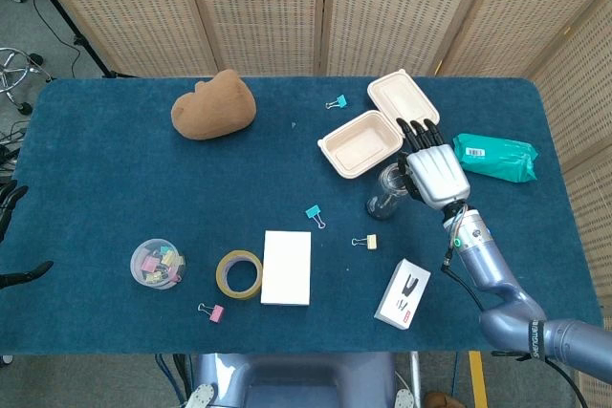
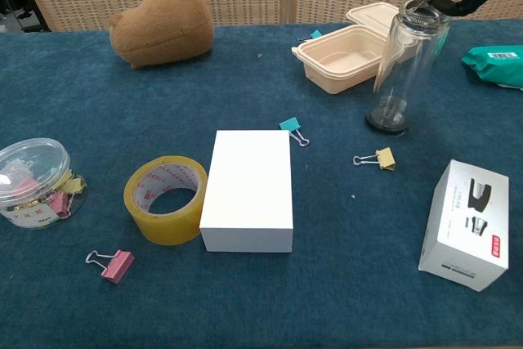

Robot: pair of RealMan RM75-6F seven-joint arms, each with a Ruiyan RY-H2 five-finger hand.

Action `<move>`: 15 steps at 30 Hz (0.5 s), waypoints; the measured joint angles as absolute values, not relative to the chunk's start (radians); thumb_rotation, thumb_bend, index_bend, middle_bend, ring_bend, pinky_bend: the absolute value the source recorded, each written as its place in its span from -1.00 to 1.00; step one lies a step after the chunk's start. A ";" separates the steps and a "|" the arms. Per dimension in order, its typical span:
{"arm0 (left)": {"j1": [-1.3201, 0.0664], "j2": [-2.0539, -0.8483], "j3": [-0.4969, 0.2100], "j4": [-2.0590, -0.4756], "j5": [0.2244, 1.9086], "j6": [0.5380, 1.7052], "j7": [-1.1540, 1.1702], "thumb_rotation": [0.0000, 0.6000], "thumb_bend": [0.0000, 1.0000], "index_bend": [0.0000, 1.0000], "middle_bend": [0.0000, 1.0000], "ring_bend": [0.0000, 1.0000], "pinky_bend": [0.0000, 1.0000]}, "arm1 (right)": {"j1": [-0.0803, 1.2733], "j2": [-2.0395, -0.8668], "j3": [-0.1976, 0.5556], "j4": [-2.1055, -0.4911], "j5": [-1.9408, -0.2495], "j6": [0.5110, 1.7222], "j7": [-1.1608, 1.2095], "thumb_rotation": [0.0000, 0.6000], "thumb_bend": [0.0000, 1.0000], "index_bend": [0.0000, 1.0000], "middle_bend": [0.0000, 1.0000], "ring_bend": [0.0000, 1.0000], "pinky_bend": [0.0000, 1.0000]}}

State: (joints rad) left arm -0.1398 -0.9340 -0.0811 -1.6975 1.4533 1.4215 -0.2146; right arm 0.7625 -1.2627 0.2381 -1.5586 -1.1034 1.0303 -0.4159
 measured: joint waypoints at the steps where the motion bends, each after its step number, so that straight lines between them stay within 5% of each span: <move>1: -0.140 -0.934 -0.081 -1.697 1.454 1.422 -0.216 1.00 -1.00 -1.00 -1.00 -1.00 -1.00 | 0.763 -1.265 0.238 -1.557 -1.100 1.029 -0.416 1.00 0.27 0.20 -1.00 -1.00 -1.00; 6: -0.139 -0.933 -0.081 -1.695 1.455 1.423 -0.220 1.00 -1.00 -1.00 -1.00 -1.00 -1.00 | 0.763 -1.267 0.235 -1.555 -1.101 1.024 -0.407 1.00 0.27 -0.11 -1.00 -1.00 -1.00; 15: -0.141 -0.933 -0.080 -1.695 1.458 1.421 -0.221 1.00 -1.00 -1.00 -1.00 -1.00 -1.00 | 0.761 -1.258 0.234 -1.563 -1.116 1.020 -0.383 1.00 0.27 -0.33 -1.00 -1.00 -1.00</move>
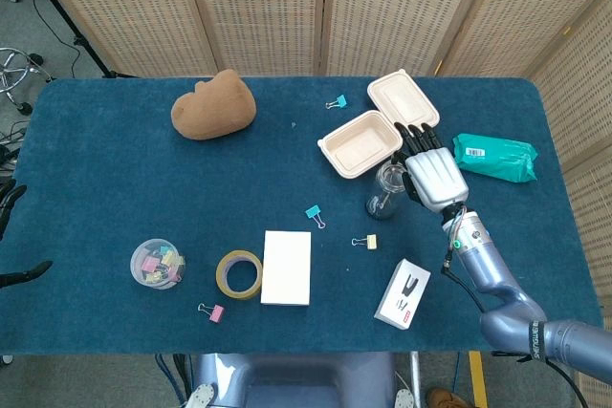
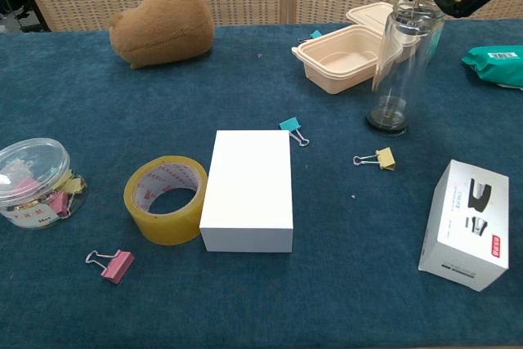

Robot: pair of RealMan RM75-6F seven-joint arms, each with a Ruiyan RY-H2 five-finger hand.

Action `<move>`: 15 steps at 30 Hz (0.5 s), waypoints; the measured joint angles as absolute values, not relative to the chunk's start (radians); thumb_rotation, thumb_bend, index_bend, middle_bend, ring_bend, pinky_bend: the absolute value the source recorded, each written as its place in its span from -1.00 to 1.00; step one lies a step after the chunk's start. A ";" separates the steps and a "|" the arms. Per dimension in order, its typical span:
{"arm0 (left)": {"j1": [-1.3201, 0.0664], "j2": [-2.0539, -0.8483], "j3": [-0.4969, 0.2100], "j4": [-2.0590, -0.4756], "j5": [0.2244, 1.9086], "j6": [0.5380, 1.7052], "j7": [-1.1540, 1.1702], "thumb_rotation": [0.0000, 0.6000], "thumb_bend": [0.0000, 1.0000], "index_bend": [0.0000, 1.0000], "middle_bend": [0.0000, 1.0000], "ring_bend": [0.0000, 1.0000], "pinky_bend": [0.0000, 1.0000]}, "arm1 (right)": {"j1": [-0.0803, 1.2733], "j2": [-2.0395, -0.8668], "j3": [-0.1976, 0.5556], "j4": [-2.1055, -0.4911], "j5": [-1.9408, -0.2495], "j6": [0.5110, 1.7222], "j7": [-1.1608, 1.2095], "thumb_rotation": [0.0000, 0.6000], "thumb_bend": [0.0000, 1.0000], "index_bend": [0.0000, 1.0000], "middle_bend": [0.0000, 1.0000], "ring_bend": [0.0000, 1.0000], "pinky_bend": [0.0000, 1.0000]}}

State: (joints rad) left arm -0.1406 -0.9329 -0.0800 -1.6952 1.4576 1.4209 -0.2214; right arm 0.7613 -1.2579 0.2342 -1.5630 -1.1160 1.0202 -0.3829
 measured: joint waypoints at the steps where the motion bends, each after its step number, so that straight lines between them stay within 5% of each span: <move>1: -0.141 -0.933 -0.080 -1.695 1.457 1.420 -0.221 1.00 -1.00 -1.00 -1.00 -1.00 -1.00 | 0.762 -1.258 0.236 -1.563 -1.116 1.020 -0.382 1.00 0.27 -0.34 -1.00 -1.00 -1.00; 15: -0.140 -0.929 -0.080 -1.694 1.459 1.421 -0.234 1.00 -1.00 -1.00 -1.00 -1.00 -1.00 | 0.762 -1.225 0.255 -1.606 -1.115 1.043 -0.386 1.00 0.27 -0.36 -1.00 -1.00 -1.00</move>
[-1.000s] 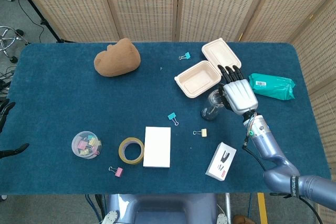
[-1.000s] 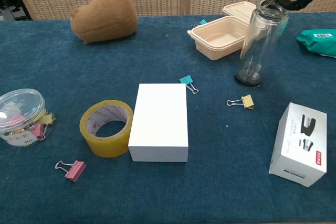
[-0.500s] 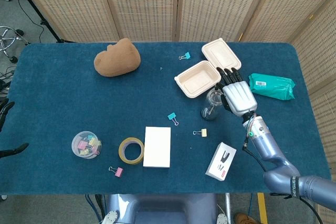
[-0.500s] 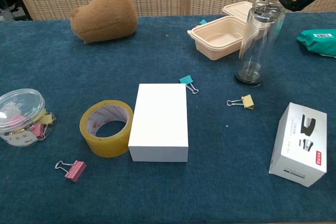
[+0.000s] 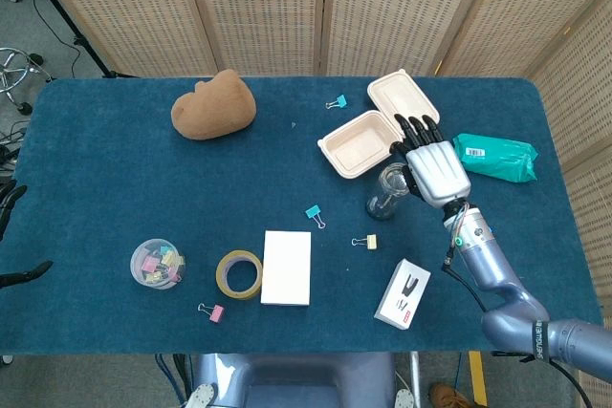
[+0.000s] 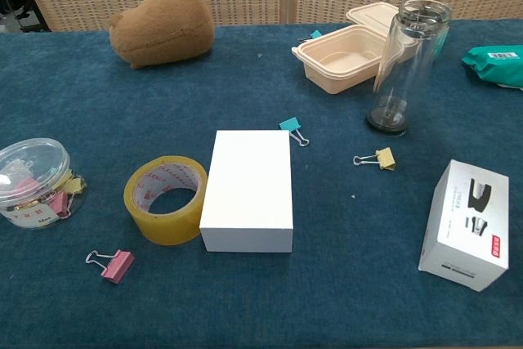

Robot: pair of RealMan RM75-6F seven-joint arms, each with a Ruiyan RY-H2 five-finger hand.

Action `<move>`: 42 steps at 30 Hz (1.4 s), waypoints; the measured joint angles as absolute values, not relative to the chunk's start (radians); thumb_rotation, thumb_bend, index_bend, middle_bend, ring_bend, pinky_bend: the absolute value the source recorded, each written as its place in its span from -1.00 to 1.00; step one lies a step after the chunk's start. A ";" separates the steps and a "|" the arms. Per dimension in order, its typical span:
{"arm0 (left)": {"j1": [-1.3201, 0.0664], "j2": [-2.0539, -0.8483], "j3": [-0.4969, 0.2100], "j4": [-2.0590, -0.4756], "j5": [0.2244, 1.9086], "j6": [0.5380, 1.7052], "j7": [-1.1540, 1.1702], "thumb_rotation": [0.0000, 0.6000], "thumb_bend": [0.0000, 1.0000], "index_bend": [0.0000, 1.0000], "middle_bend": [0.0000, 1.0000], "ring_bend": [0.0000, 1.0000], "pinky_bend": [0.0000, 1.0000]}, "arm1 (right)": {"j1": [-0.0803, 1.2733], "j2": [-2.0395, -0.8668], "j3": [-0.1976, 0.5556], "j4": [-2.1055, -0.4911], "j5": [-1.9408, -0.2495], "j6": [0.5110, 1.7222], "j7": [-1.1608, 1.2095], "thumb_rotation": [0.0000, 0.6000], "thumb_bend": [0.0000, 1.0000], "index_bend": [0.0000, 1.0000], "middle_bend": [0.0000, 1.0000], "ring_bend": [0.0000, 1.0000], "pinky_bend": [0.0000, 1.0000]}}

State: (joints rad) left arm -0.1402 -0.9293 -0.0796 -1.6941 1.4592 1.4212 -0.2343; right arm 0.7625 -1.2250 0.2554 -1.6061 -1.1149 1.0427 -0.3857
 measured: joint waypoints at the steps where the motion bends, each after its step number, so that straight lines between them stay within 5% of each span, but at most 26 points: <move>1: -0.140 -0.929 -0.080 -1.694 1.459 1.421 -0.236 1.00 -1.00 -1.00 -1.00 -1.00 -1.00 | 0.761 -1.221 0.257 -1.613 -1.115 1.044 -0.382 1.00 0.28 -0.34 -1.00 -1.00 -1.00; 14: -0.140 -0.929 -0.079 -1.694 1.459 1.420 -0.235 1.00 -1.00 -1.00 -1.00 -1.00 -1.00 | 0.723 -1.077 0.221 -1.746 -1.154 0.956 -0.247 1.00 0.29 -0.51 -1.00 -1.00 -1.00; 42: -0.138 -0.927 -0.077 -1.697 1.460 1.423 -0.242 1.00 -1.00 -1.00 -1.00 -1.00 -1.00 | 0.722 -1.070 0.177 -1.711 -1.154 0.906 -0.254 1.00 0.29 -0.47 -1.00 -1.00 -1.00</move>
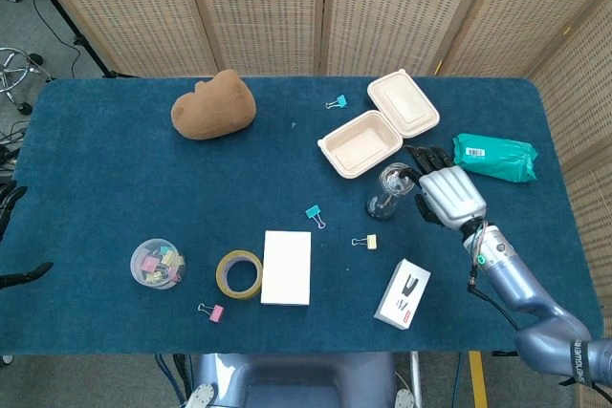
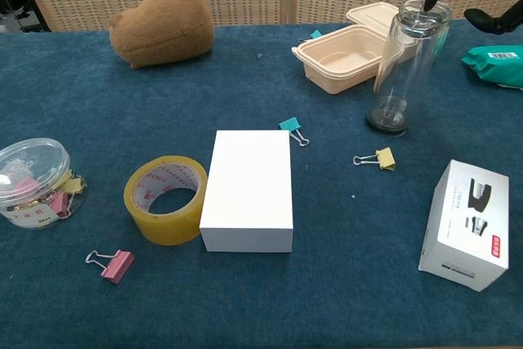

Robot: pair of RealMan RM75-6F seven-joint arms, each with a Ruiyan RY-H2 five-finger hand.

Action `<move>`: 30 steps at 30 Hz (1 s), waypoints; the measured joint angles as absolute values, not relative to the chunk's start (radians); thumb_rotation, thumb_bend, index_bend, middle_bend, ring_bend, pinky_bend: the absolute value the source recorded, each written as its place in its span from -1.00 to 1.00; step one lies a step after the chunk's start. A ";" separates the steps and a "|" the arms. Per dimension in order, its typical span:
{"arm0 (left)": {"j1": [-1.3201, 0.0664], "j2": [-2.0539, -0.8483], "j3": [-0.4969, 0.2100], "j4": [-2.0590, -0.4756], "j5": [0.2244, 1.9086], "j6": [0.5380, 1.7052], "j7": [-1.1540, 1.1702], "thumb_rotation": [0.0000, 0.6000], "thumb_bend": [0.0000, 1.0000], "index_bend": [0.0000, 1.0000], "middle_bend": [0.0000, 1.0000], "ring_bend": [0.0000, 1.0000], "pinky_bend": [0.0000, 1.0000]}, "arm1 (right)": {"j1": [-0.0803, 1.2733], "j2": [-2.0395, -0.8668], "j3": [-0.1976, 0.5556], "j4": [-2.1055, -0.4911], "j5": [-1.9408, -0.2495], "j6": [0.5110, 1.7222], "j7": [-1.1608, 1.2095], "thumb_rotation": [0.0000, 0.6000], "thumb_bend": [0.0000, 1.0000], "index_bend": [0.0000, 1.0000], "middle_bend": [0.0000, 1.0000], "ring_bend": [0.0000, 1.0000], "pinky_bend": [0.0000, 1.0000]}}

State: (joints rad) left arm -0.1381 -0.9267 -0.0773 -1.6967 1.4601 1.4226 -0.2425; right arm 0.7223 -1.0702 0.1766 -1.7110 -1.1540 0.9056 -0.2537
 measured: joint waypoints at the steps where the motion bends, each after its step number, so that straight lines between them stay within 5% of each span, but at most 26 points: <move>1: -0.138 -0.927 -0.078 -1.696 1.460 1.423 -0.242 1.00 -1.00 -1.00 -1.00 -1.00 -1.00 | 0.723 -1.071 0.175 -1.708 -1.152 0.904 -0.258 1.00 0.29 -0.47 -1.00 -1.00 -1.00; 30: -0.141 -0.925 -0.075 -1.697 1.464 1.417 -0.249 1.00 -1.00 -1.00 -1.00 -1.00 -1.00 | 0.745 -1.074 0.168 -1.705 -1.118 0.909 -0.332 1.00 0.29 -0.38 -1.00 -1.00 -1.00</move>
State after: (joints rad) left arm -0.1412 -0.9247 -0.0751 -1.6966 1.4644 1.4171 -0.2486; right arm 0.7447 -1.0743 0.1677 -1.7046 -1.1184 0.9087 -0.3324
